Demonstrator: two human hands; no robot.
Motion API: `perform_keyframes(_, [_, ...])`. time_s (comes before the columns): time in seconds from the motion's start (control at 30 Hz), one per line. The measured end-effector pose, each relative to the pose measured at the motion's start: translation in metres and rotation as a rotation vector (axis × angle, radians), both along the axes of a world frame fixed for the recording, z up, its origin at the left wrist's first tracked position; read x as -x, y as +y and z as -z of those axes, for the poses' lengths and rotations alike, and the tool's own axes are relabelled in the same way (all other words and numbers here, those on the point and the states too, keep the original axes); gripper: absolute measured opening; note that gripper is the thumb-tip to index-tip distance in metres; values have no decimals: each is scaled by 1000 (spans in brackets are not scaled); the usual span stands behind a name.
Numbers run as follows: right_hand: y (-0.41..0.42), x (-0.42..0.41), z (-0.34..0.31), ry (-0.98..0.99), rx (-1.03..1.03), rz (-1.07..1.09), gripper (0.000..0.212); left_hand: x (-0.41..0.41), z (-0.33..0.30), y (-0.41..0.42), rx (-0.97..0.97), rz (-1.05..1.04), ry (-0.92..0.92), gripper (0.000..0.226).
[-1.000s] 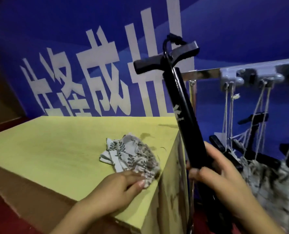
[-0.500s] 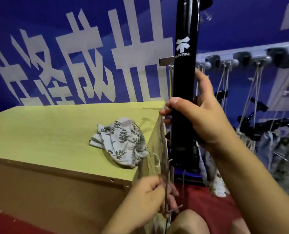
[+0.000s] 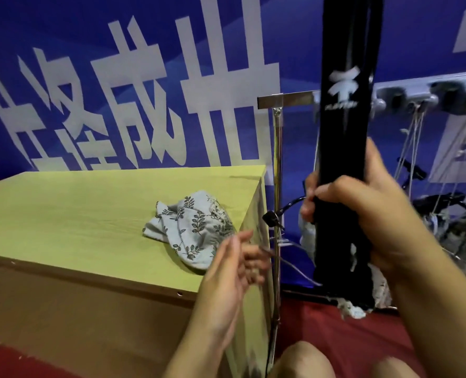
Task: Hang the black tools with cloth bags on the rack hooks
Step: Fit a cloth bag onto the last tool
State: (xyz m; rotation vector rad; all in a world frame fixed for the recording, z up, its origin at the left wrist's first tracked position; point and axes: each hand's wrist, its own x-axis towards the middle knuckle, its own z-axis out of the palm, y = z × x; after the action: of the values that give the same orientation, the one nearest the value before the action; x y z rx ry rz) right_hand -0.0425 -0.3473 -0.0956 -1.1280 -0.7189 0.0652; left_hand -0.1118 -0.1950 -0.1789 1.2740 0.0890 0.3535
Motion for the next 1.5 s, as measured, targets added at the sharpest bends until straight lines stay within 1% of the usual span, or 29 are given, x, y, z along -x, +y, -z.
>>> perform_keyframes(0.07, [8,-1,14,-6,47,7,44,-3,-8,-6,-227,-22,-117,36])
perform_keyframes(0.17, [16,-2,23,38,22,-25,41,3,-11,-17,-522,-46,-172,34])
perform_keyframes(0.27, [12,-7,22,51,11,12,38,8,-12,-17,-669,-92,-248,38])
perform_keyframes(0.33, [13,-10,24,76,-16,-11,36,9,-14,-17,-797,-120,-239,39])
perform_keyframes(0.4, [17,-11,29,86,-14,-7,36,7,-16,-15,-999,-194,-270,41])
perform_keyframes(0.47, [16,-13,32,62,16,48,38,-1,-17,-2,-1212,-354,-255,39])
perform_keyframes(0.5, [15,-15,33,46,34,77,40,-8,-16,13,-1286,-472,-195,38])
perform_keyframes(0.53, [12,-15,33,36,42,92,42,-17,-14,30,-1353,-566,-67,38])
perform_keyframes(0.57, [10,-17,32,30,45,100,45,-27,-10,49,-1422,-611,138,41])
perform_keyframes(0.6, [7,-17,32,30,49,107,48,-36,-6,65,-1486,-584,366,46])
perform_keyframes(0.63, [3,-19,33,32,52,117,49,-43,-3,74,-1517,-506,544,50])
perform_keyframes(0.67, [1,-20,33,31,55,131,48,-49,1,80,-1513,-436,634,51])
perform_keyframes(0.7, [-1,-20,34,20,65,148,46,-54,3,82,-1484,-408,654,47])
perform_keyframes(0.77, [-4,-20,36,-24,127,198,46,-58,3,81,-1392,-411,598,36])
perform_keyframes(0.8, [-6,-20,39,-36,164,223,46,-58,2,77,-1305,-406,539,32])
perform_keyframes(0.83, [-8,-20,42,-33,193,247,49,-56,1,74,-1158,-384,462,25])
perform_keyframes(0.87, [-10,-19,44,-21,202,258,50,-53,-3,67,-928,-324,380,14])
perform_keyframes(0.9, [-11,-18,45,-5,193,256,50,-49,-9,57,-665,-227,290,8])
perform_keyframes(0.97, [-16,-17,47,17,181,263,52,-41,-24,36,-243,-5,114,13])
perform_keyframes(1.0, [-16,-18,47,15,186,272,53,-36,-33,29,-105,92,38,11])
perform_keyframes(1.03, [-23,-19,47,16,197,297,56,-34,-42,17,-14,198,-24,11])
perform_keyframes(1.07, [-28,-20,46,14,208,320,59,-33,-50,8,39,290,-80,18])
perform_keyframes(1.13, [-41,-22,45,20,205,345,63,-32,-65,-11,108,429,-138,29])
perform_keyframes(1.23, [-67,-17,41,21,221,360,59,-42,-78,-41,166,554,-164,27])
perform_keyframes(1.3, [-86,-15,39,1,252,398,63,-53,-84,-63,51,532,-110,27])
perform_keyframes(1.33, [-101,-12,39,-4,268,440,69,-61,-83,-80,-20,525,-70,25])
perform_keyframes(1.4, [-111,-11,36,-34,308,515,76,-68,-82,-97,-107,508,-33,12])
perform_keyframes(1.43, [-118,-9,35,-43,328,568,74,-71,-80,-107,-124,533,-28,6])
perform_keyframes(1.5, [-134,-9,35,-50,376,666,65,-76,-75,-130,-169,596,-22,4])
